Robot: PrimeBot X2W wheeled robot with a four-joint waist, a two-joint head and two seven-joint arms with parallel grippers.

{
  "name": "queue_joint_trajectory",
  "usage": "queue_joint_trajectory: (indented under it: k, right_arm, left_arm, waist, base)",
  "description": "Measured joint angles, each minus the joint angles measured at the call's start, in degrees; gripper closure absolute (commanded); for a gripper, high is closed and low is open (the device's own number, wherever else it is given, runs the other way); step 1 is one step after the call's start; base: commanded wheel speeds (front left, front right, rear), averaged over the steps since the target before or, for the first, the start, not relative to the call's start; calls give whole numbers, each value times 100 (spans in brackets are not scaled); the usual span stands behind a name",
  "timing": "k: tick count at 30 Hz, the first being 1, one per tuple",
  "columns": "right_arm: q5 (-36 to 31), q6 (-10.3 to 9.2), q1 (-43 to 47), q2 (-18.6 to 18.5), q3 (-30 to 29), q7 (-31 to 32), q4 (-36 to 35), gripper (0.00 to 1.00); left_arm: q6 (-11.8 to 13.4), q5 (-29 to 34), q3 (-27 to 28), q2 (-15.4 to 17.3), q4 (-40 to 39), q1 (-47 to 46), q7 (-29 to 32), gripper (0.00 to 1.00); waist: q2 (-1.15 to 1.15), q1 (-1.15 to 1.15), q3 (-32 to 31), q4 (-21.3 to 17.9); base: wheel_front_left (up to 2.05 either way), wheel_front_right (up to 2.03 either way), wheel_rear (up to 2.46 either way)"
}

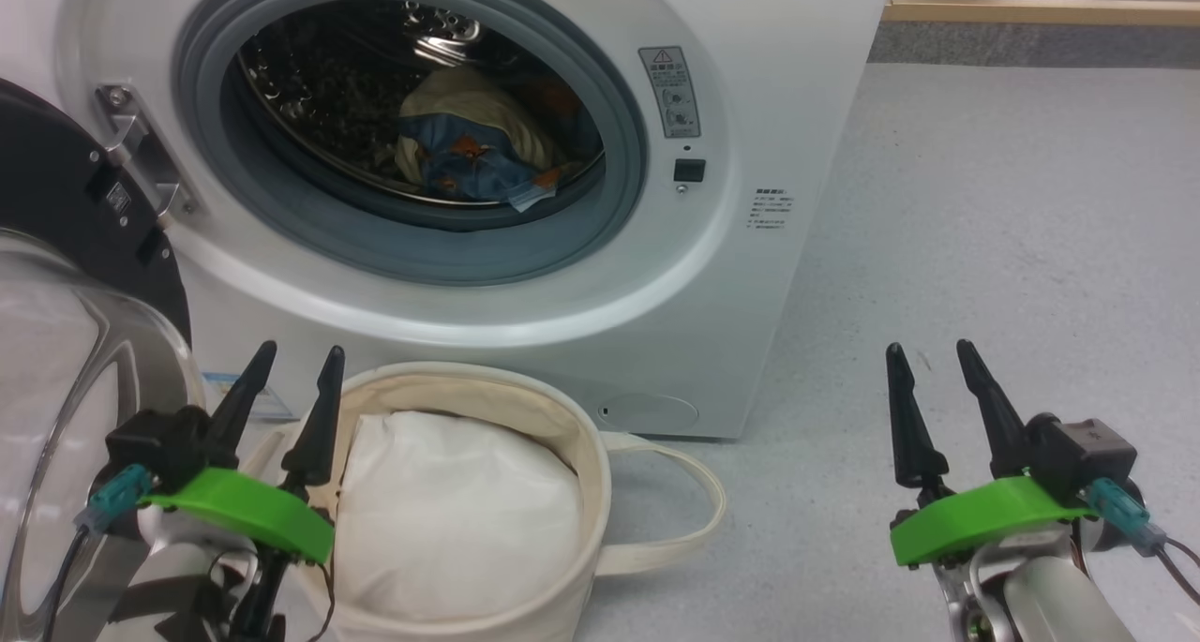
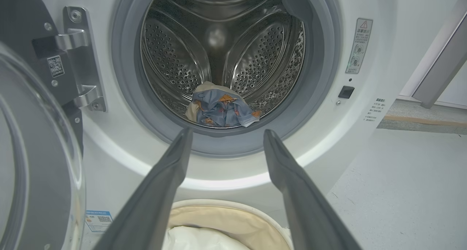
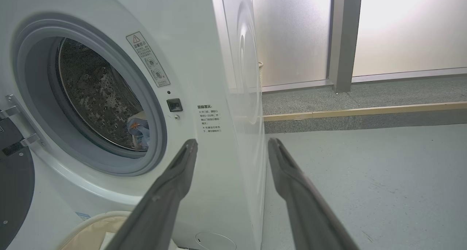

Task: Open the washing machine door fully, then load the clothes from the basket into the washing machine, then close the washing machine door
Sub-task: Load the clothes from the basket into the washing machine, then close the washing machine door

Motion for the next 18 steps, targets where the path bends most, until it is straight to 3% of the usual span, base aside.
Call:
queue_joint_trajectory:
  k: [18]
  right_arm:
    - [49, 0, -1, -1, -23, 0, -5, 0]
  left_arm:
    - [0, 13, 119, -4, -40, 86, 0, 0]
  waist:
    - [0, 0, -73, -28]
  base:
    - [0, 0, 0]
